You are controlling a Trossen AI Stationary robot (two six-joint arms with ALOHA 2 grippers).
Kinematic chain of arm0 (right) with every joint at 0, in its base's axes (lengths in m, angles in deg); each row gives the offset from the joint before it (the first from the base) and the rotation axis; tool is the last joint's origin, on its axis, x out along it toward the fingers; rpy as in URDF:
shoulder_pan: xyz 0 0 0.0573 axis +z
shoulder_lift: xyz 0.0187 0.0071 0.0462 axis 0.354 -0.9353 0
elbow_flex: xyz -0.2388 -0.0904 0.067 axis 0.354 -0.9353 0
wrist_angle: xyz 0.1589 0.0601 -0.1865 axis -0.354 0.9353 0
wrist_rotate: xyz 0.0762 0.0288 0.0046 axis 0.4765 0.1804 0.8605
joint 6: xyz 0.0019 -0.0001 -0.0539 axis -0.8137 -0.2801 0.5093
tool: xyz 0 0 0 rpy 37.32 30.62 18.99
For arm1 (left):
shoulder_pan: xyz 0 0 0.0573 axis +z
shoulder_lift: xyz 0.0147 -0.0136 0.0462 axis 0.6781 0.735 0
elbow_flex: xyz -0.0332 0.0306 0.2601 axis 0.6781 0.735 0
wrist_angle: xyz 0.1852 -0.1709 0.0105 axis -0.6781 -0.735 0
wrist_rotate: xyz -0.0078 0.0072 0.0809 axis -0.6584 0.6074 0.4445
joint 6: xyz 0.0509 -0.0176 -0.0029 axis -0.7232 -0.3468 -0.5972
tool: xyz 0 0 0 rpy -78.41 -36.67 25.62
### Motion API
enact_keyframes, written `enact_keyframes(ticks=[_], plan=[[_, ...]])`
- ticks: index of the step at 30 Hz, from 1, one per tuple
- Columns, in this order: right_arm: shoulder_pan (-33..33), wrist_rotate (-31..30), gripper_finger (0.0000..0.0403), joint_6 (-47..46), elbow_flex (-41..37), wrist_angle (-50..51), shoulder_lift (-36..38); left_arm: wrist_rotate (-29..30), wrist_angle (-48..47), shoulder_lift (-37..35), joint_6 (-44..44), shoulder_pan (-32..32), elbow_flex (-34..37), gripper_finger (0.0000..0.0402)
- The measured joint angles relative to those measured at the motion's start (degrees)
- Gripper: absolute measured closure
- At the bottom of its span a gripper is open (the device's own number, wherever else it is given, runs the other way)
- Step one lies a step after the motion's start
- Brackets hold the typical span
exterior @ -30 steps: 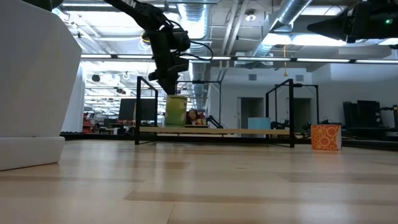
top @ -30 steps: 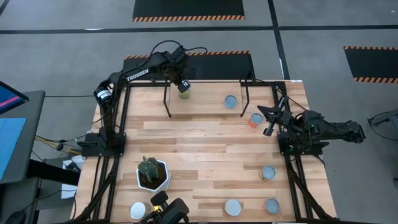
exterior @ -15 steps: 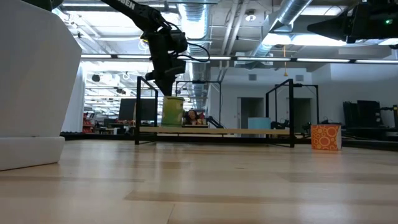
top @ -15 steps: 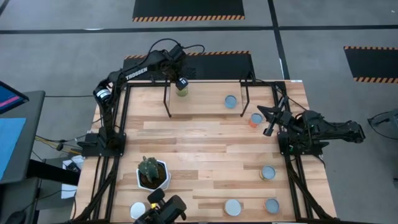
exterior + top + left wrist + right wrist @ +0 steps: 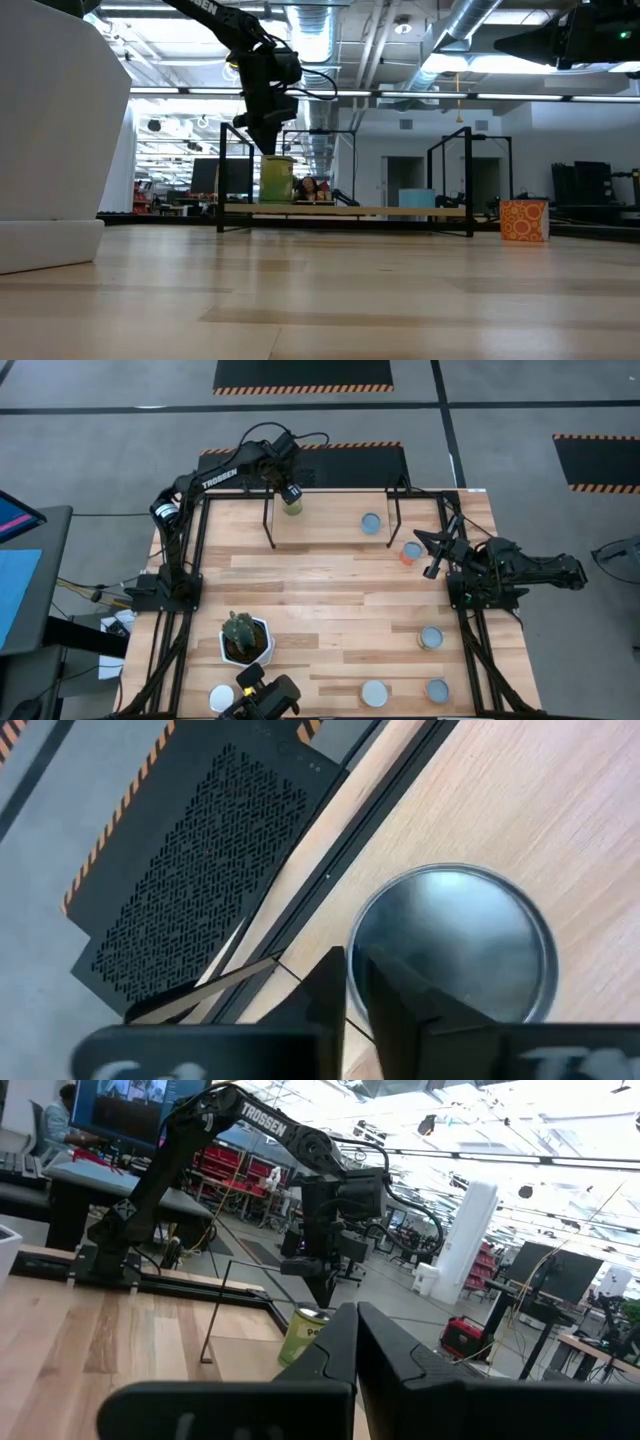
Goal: Pick and place cans onto a shelf
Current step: Put the canned pears on the shelf, then put the canned tomatoes on the shelf
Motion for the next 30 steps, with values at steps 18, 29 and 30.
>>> enact_keyframes(ticks=[18, 29, 30], plan=[[0.0, 0.0, 0.0378, 0.7, 0.0, 0.0, 0.0, -23.5, 1.7, -0.2, 4.6, -7.2, -4.5, 0.029], [0.0, 0.0, 0.0378, 1.4, 0.0, 0.0, 0.0, -35.0, -16.5, -0.7, 6.9, -23.4, -19.3, 0.029], [0.0, 0.0, 0.0378, 1.2, 0.0, 0.0, 0.0, -34.9, -19.4, -0.7, 7.7, -25.0, -21.2, 0.029]])
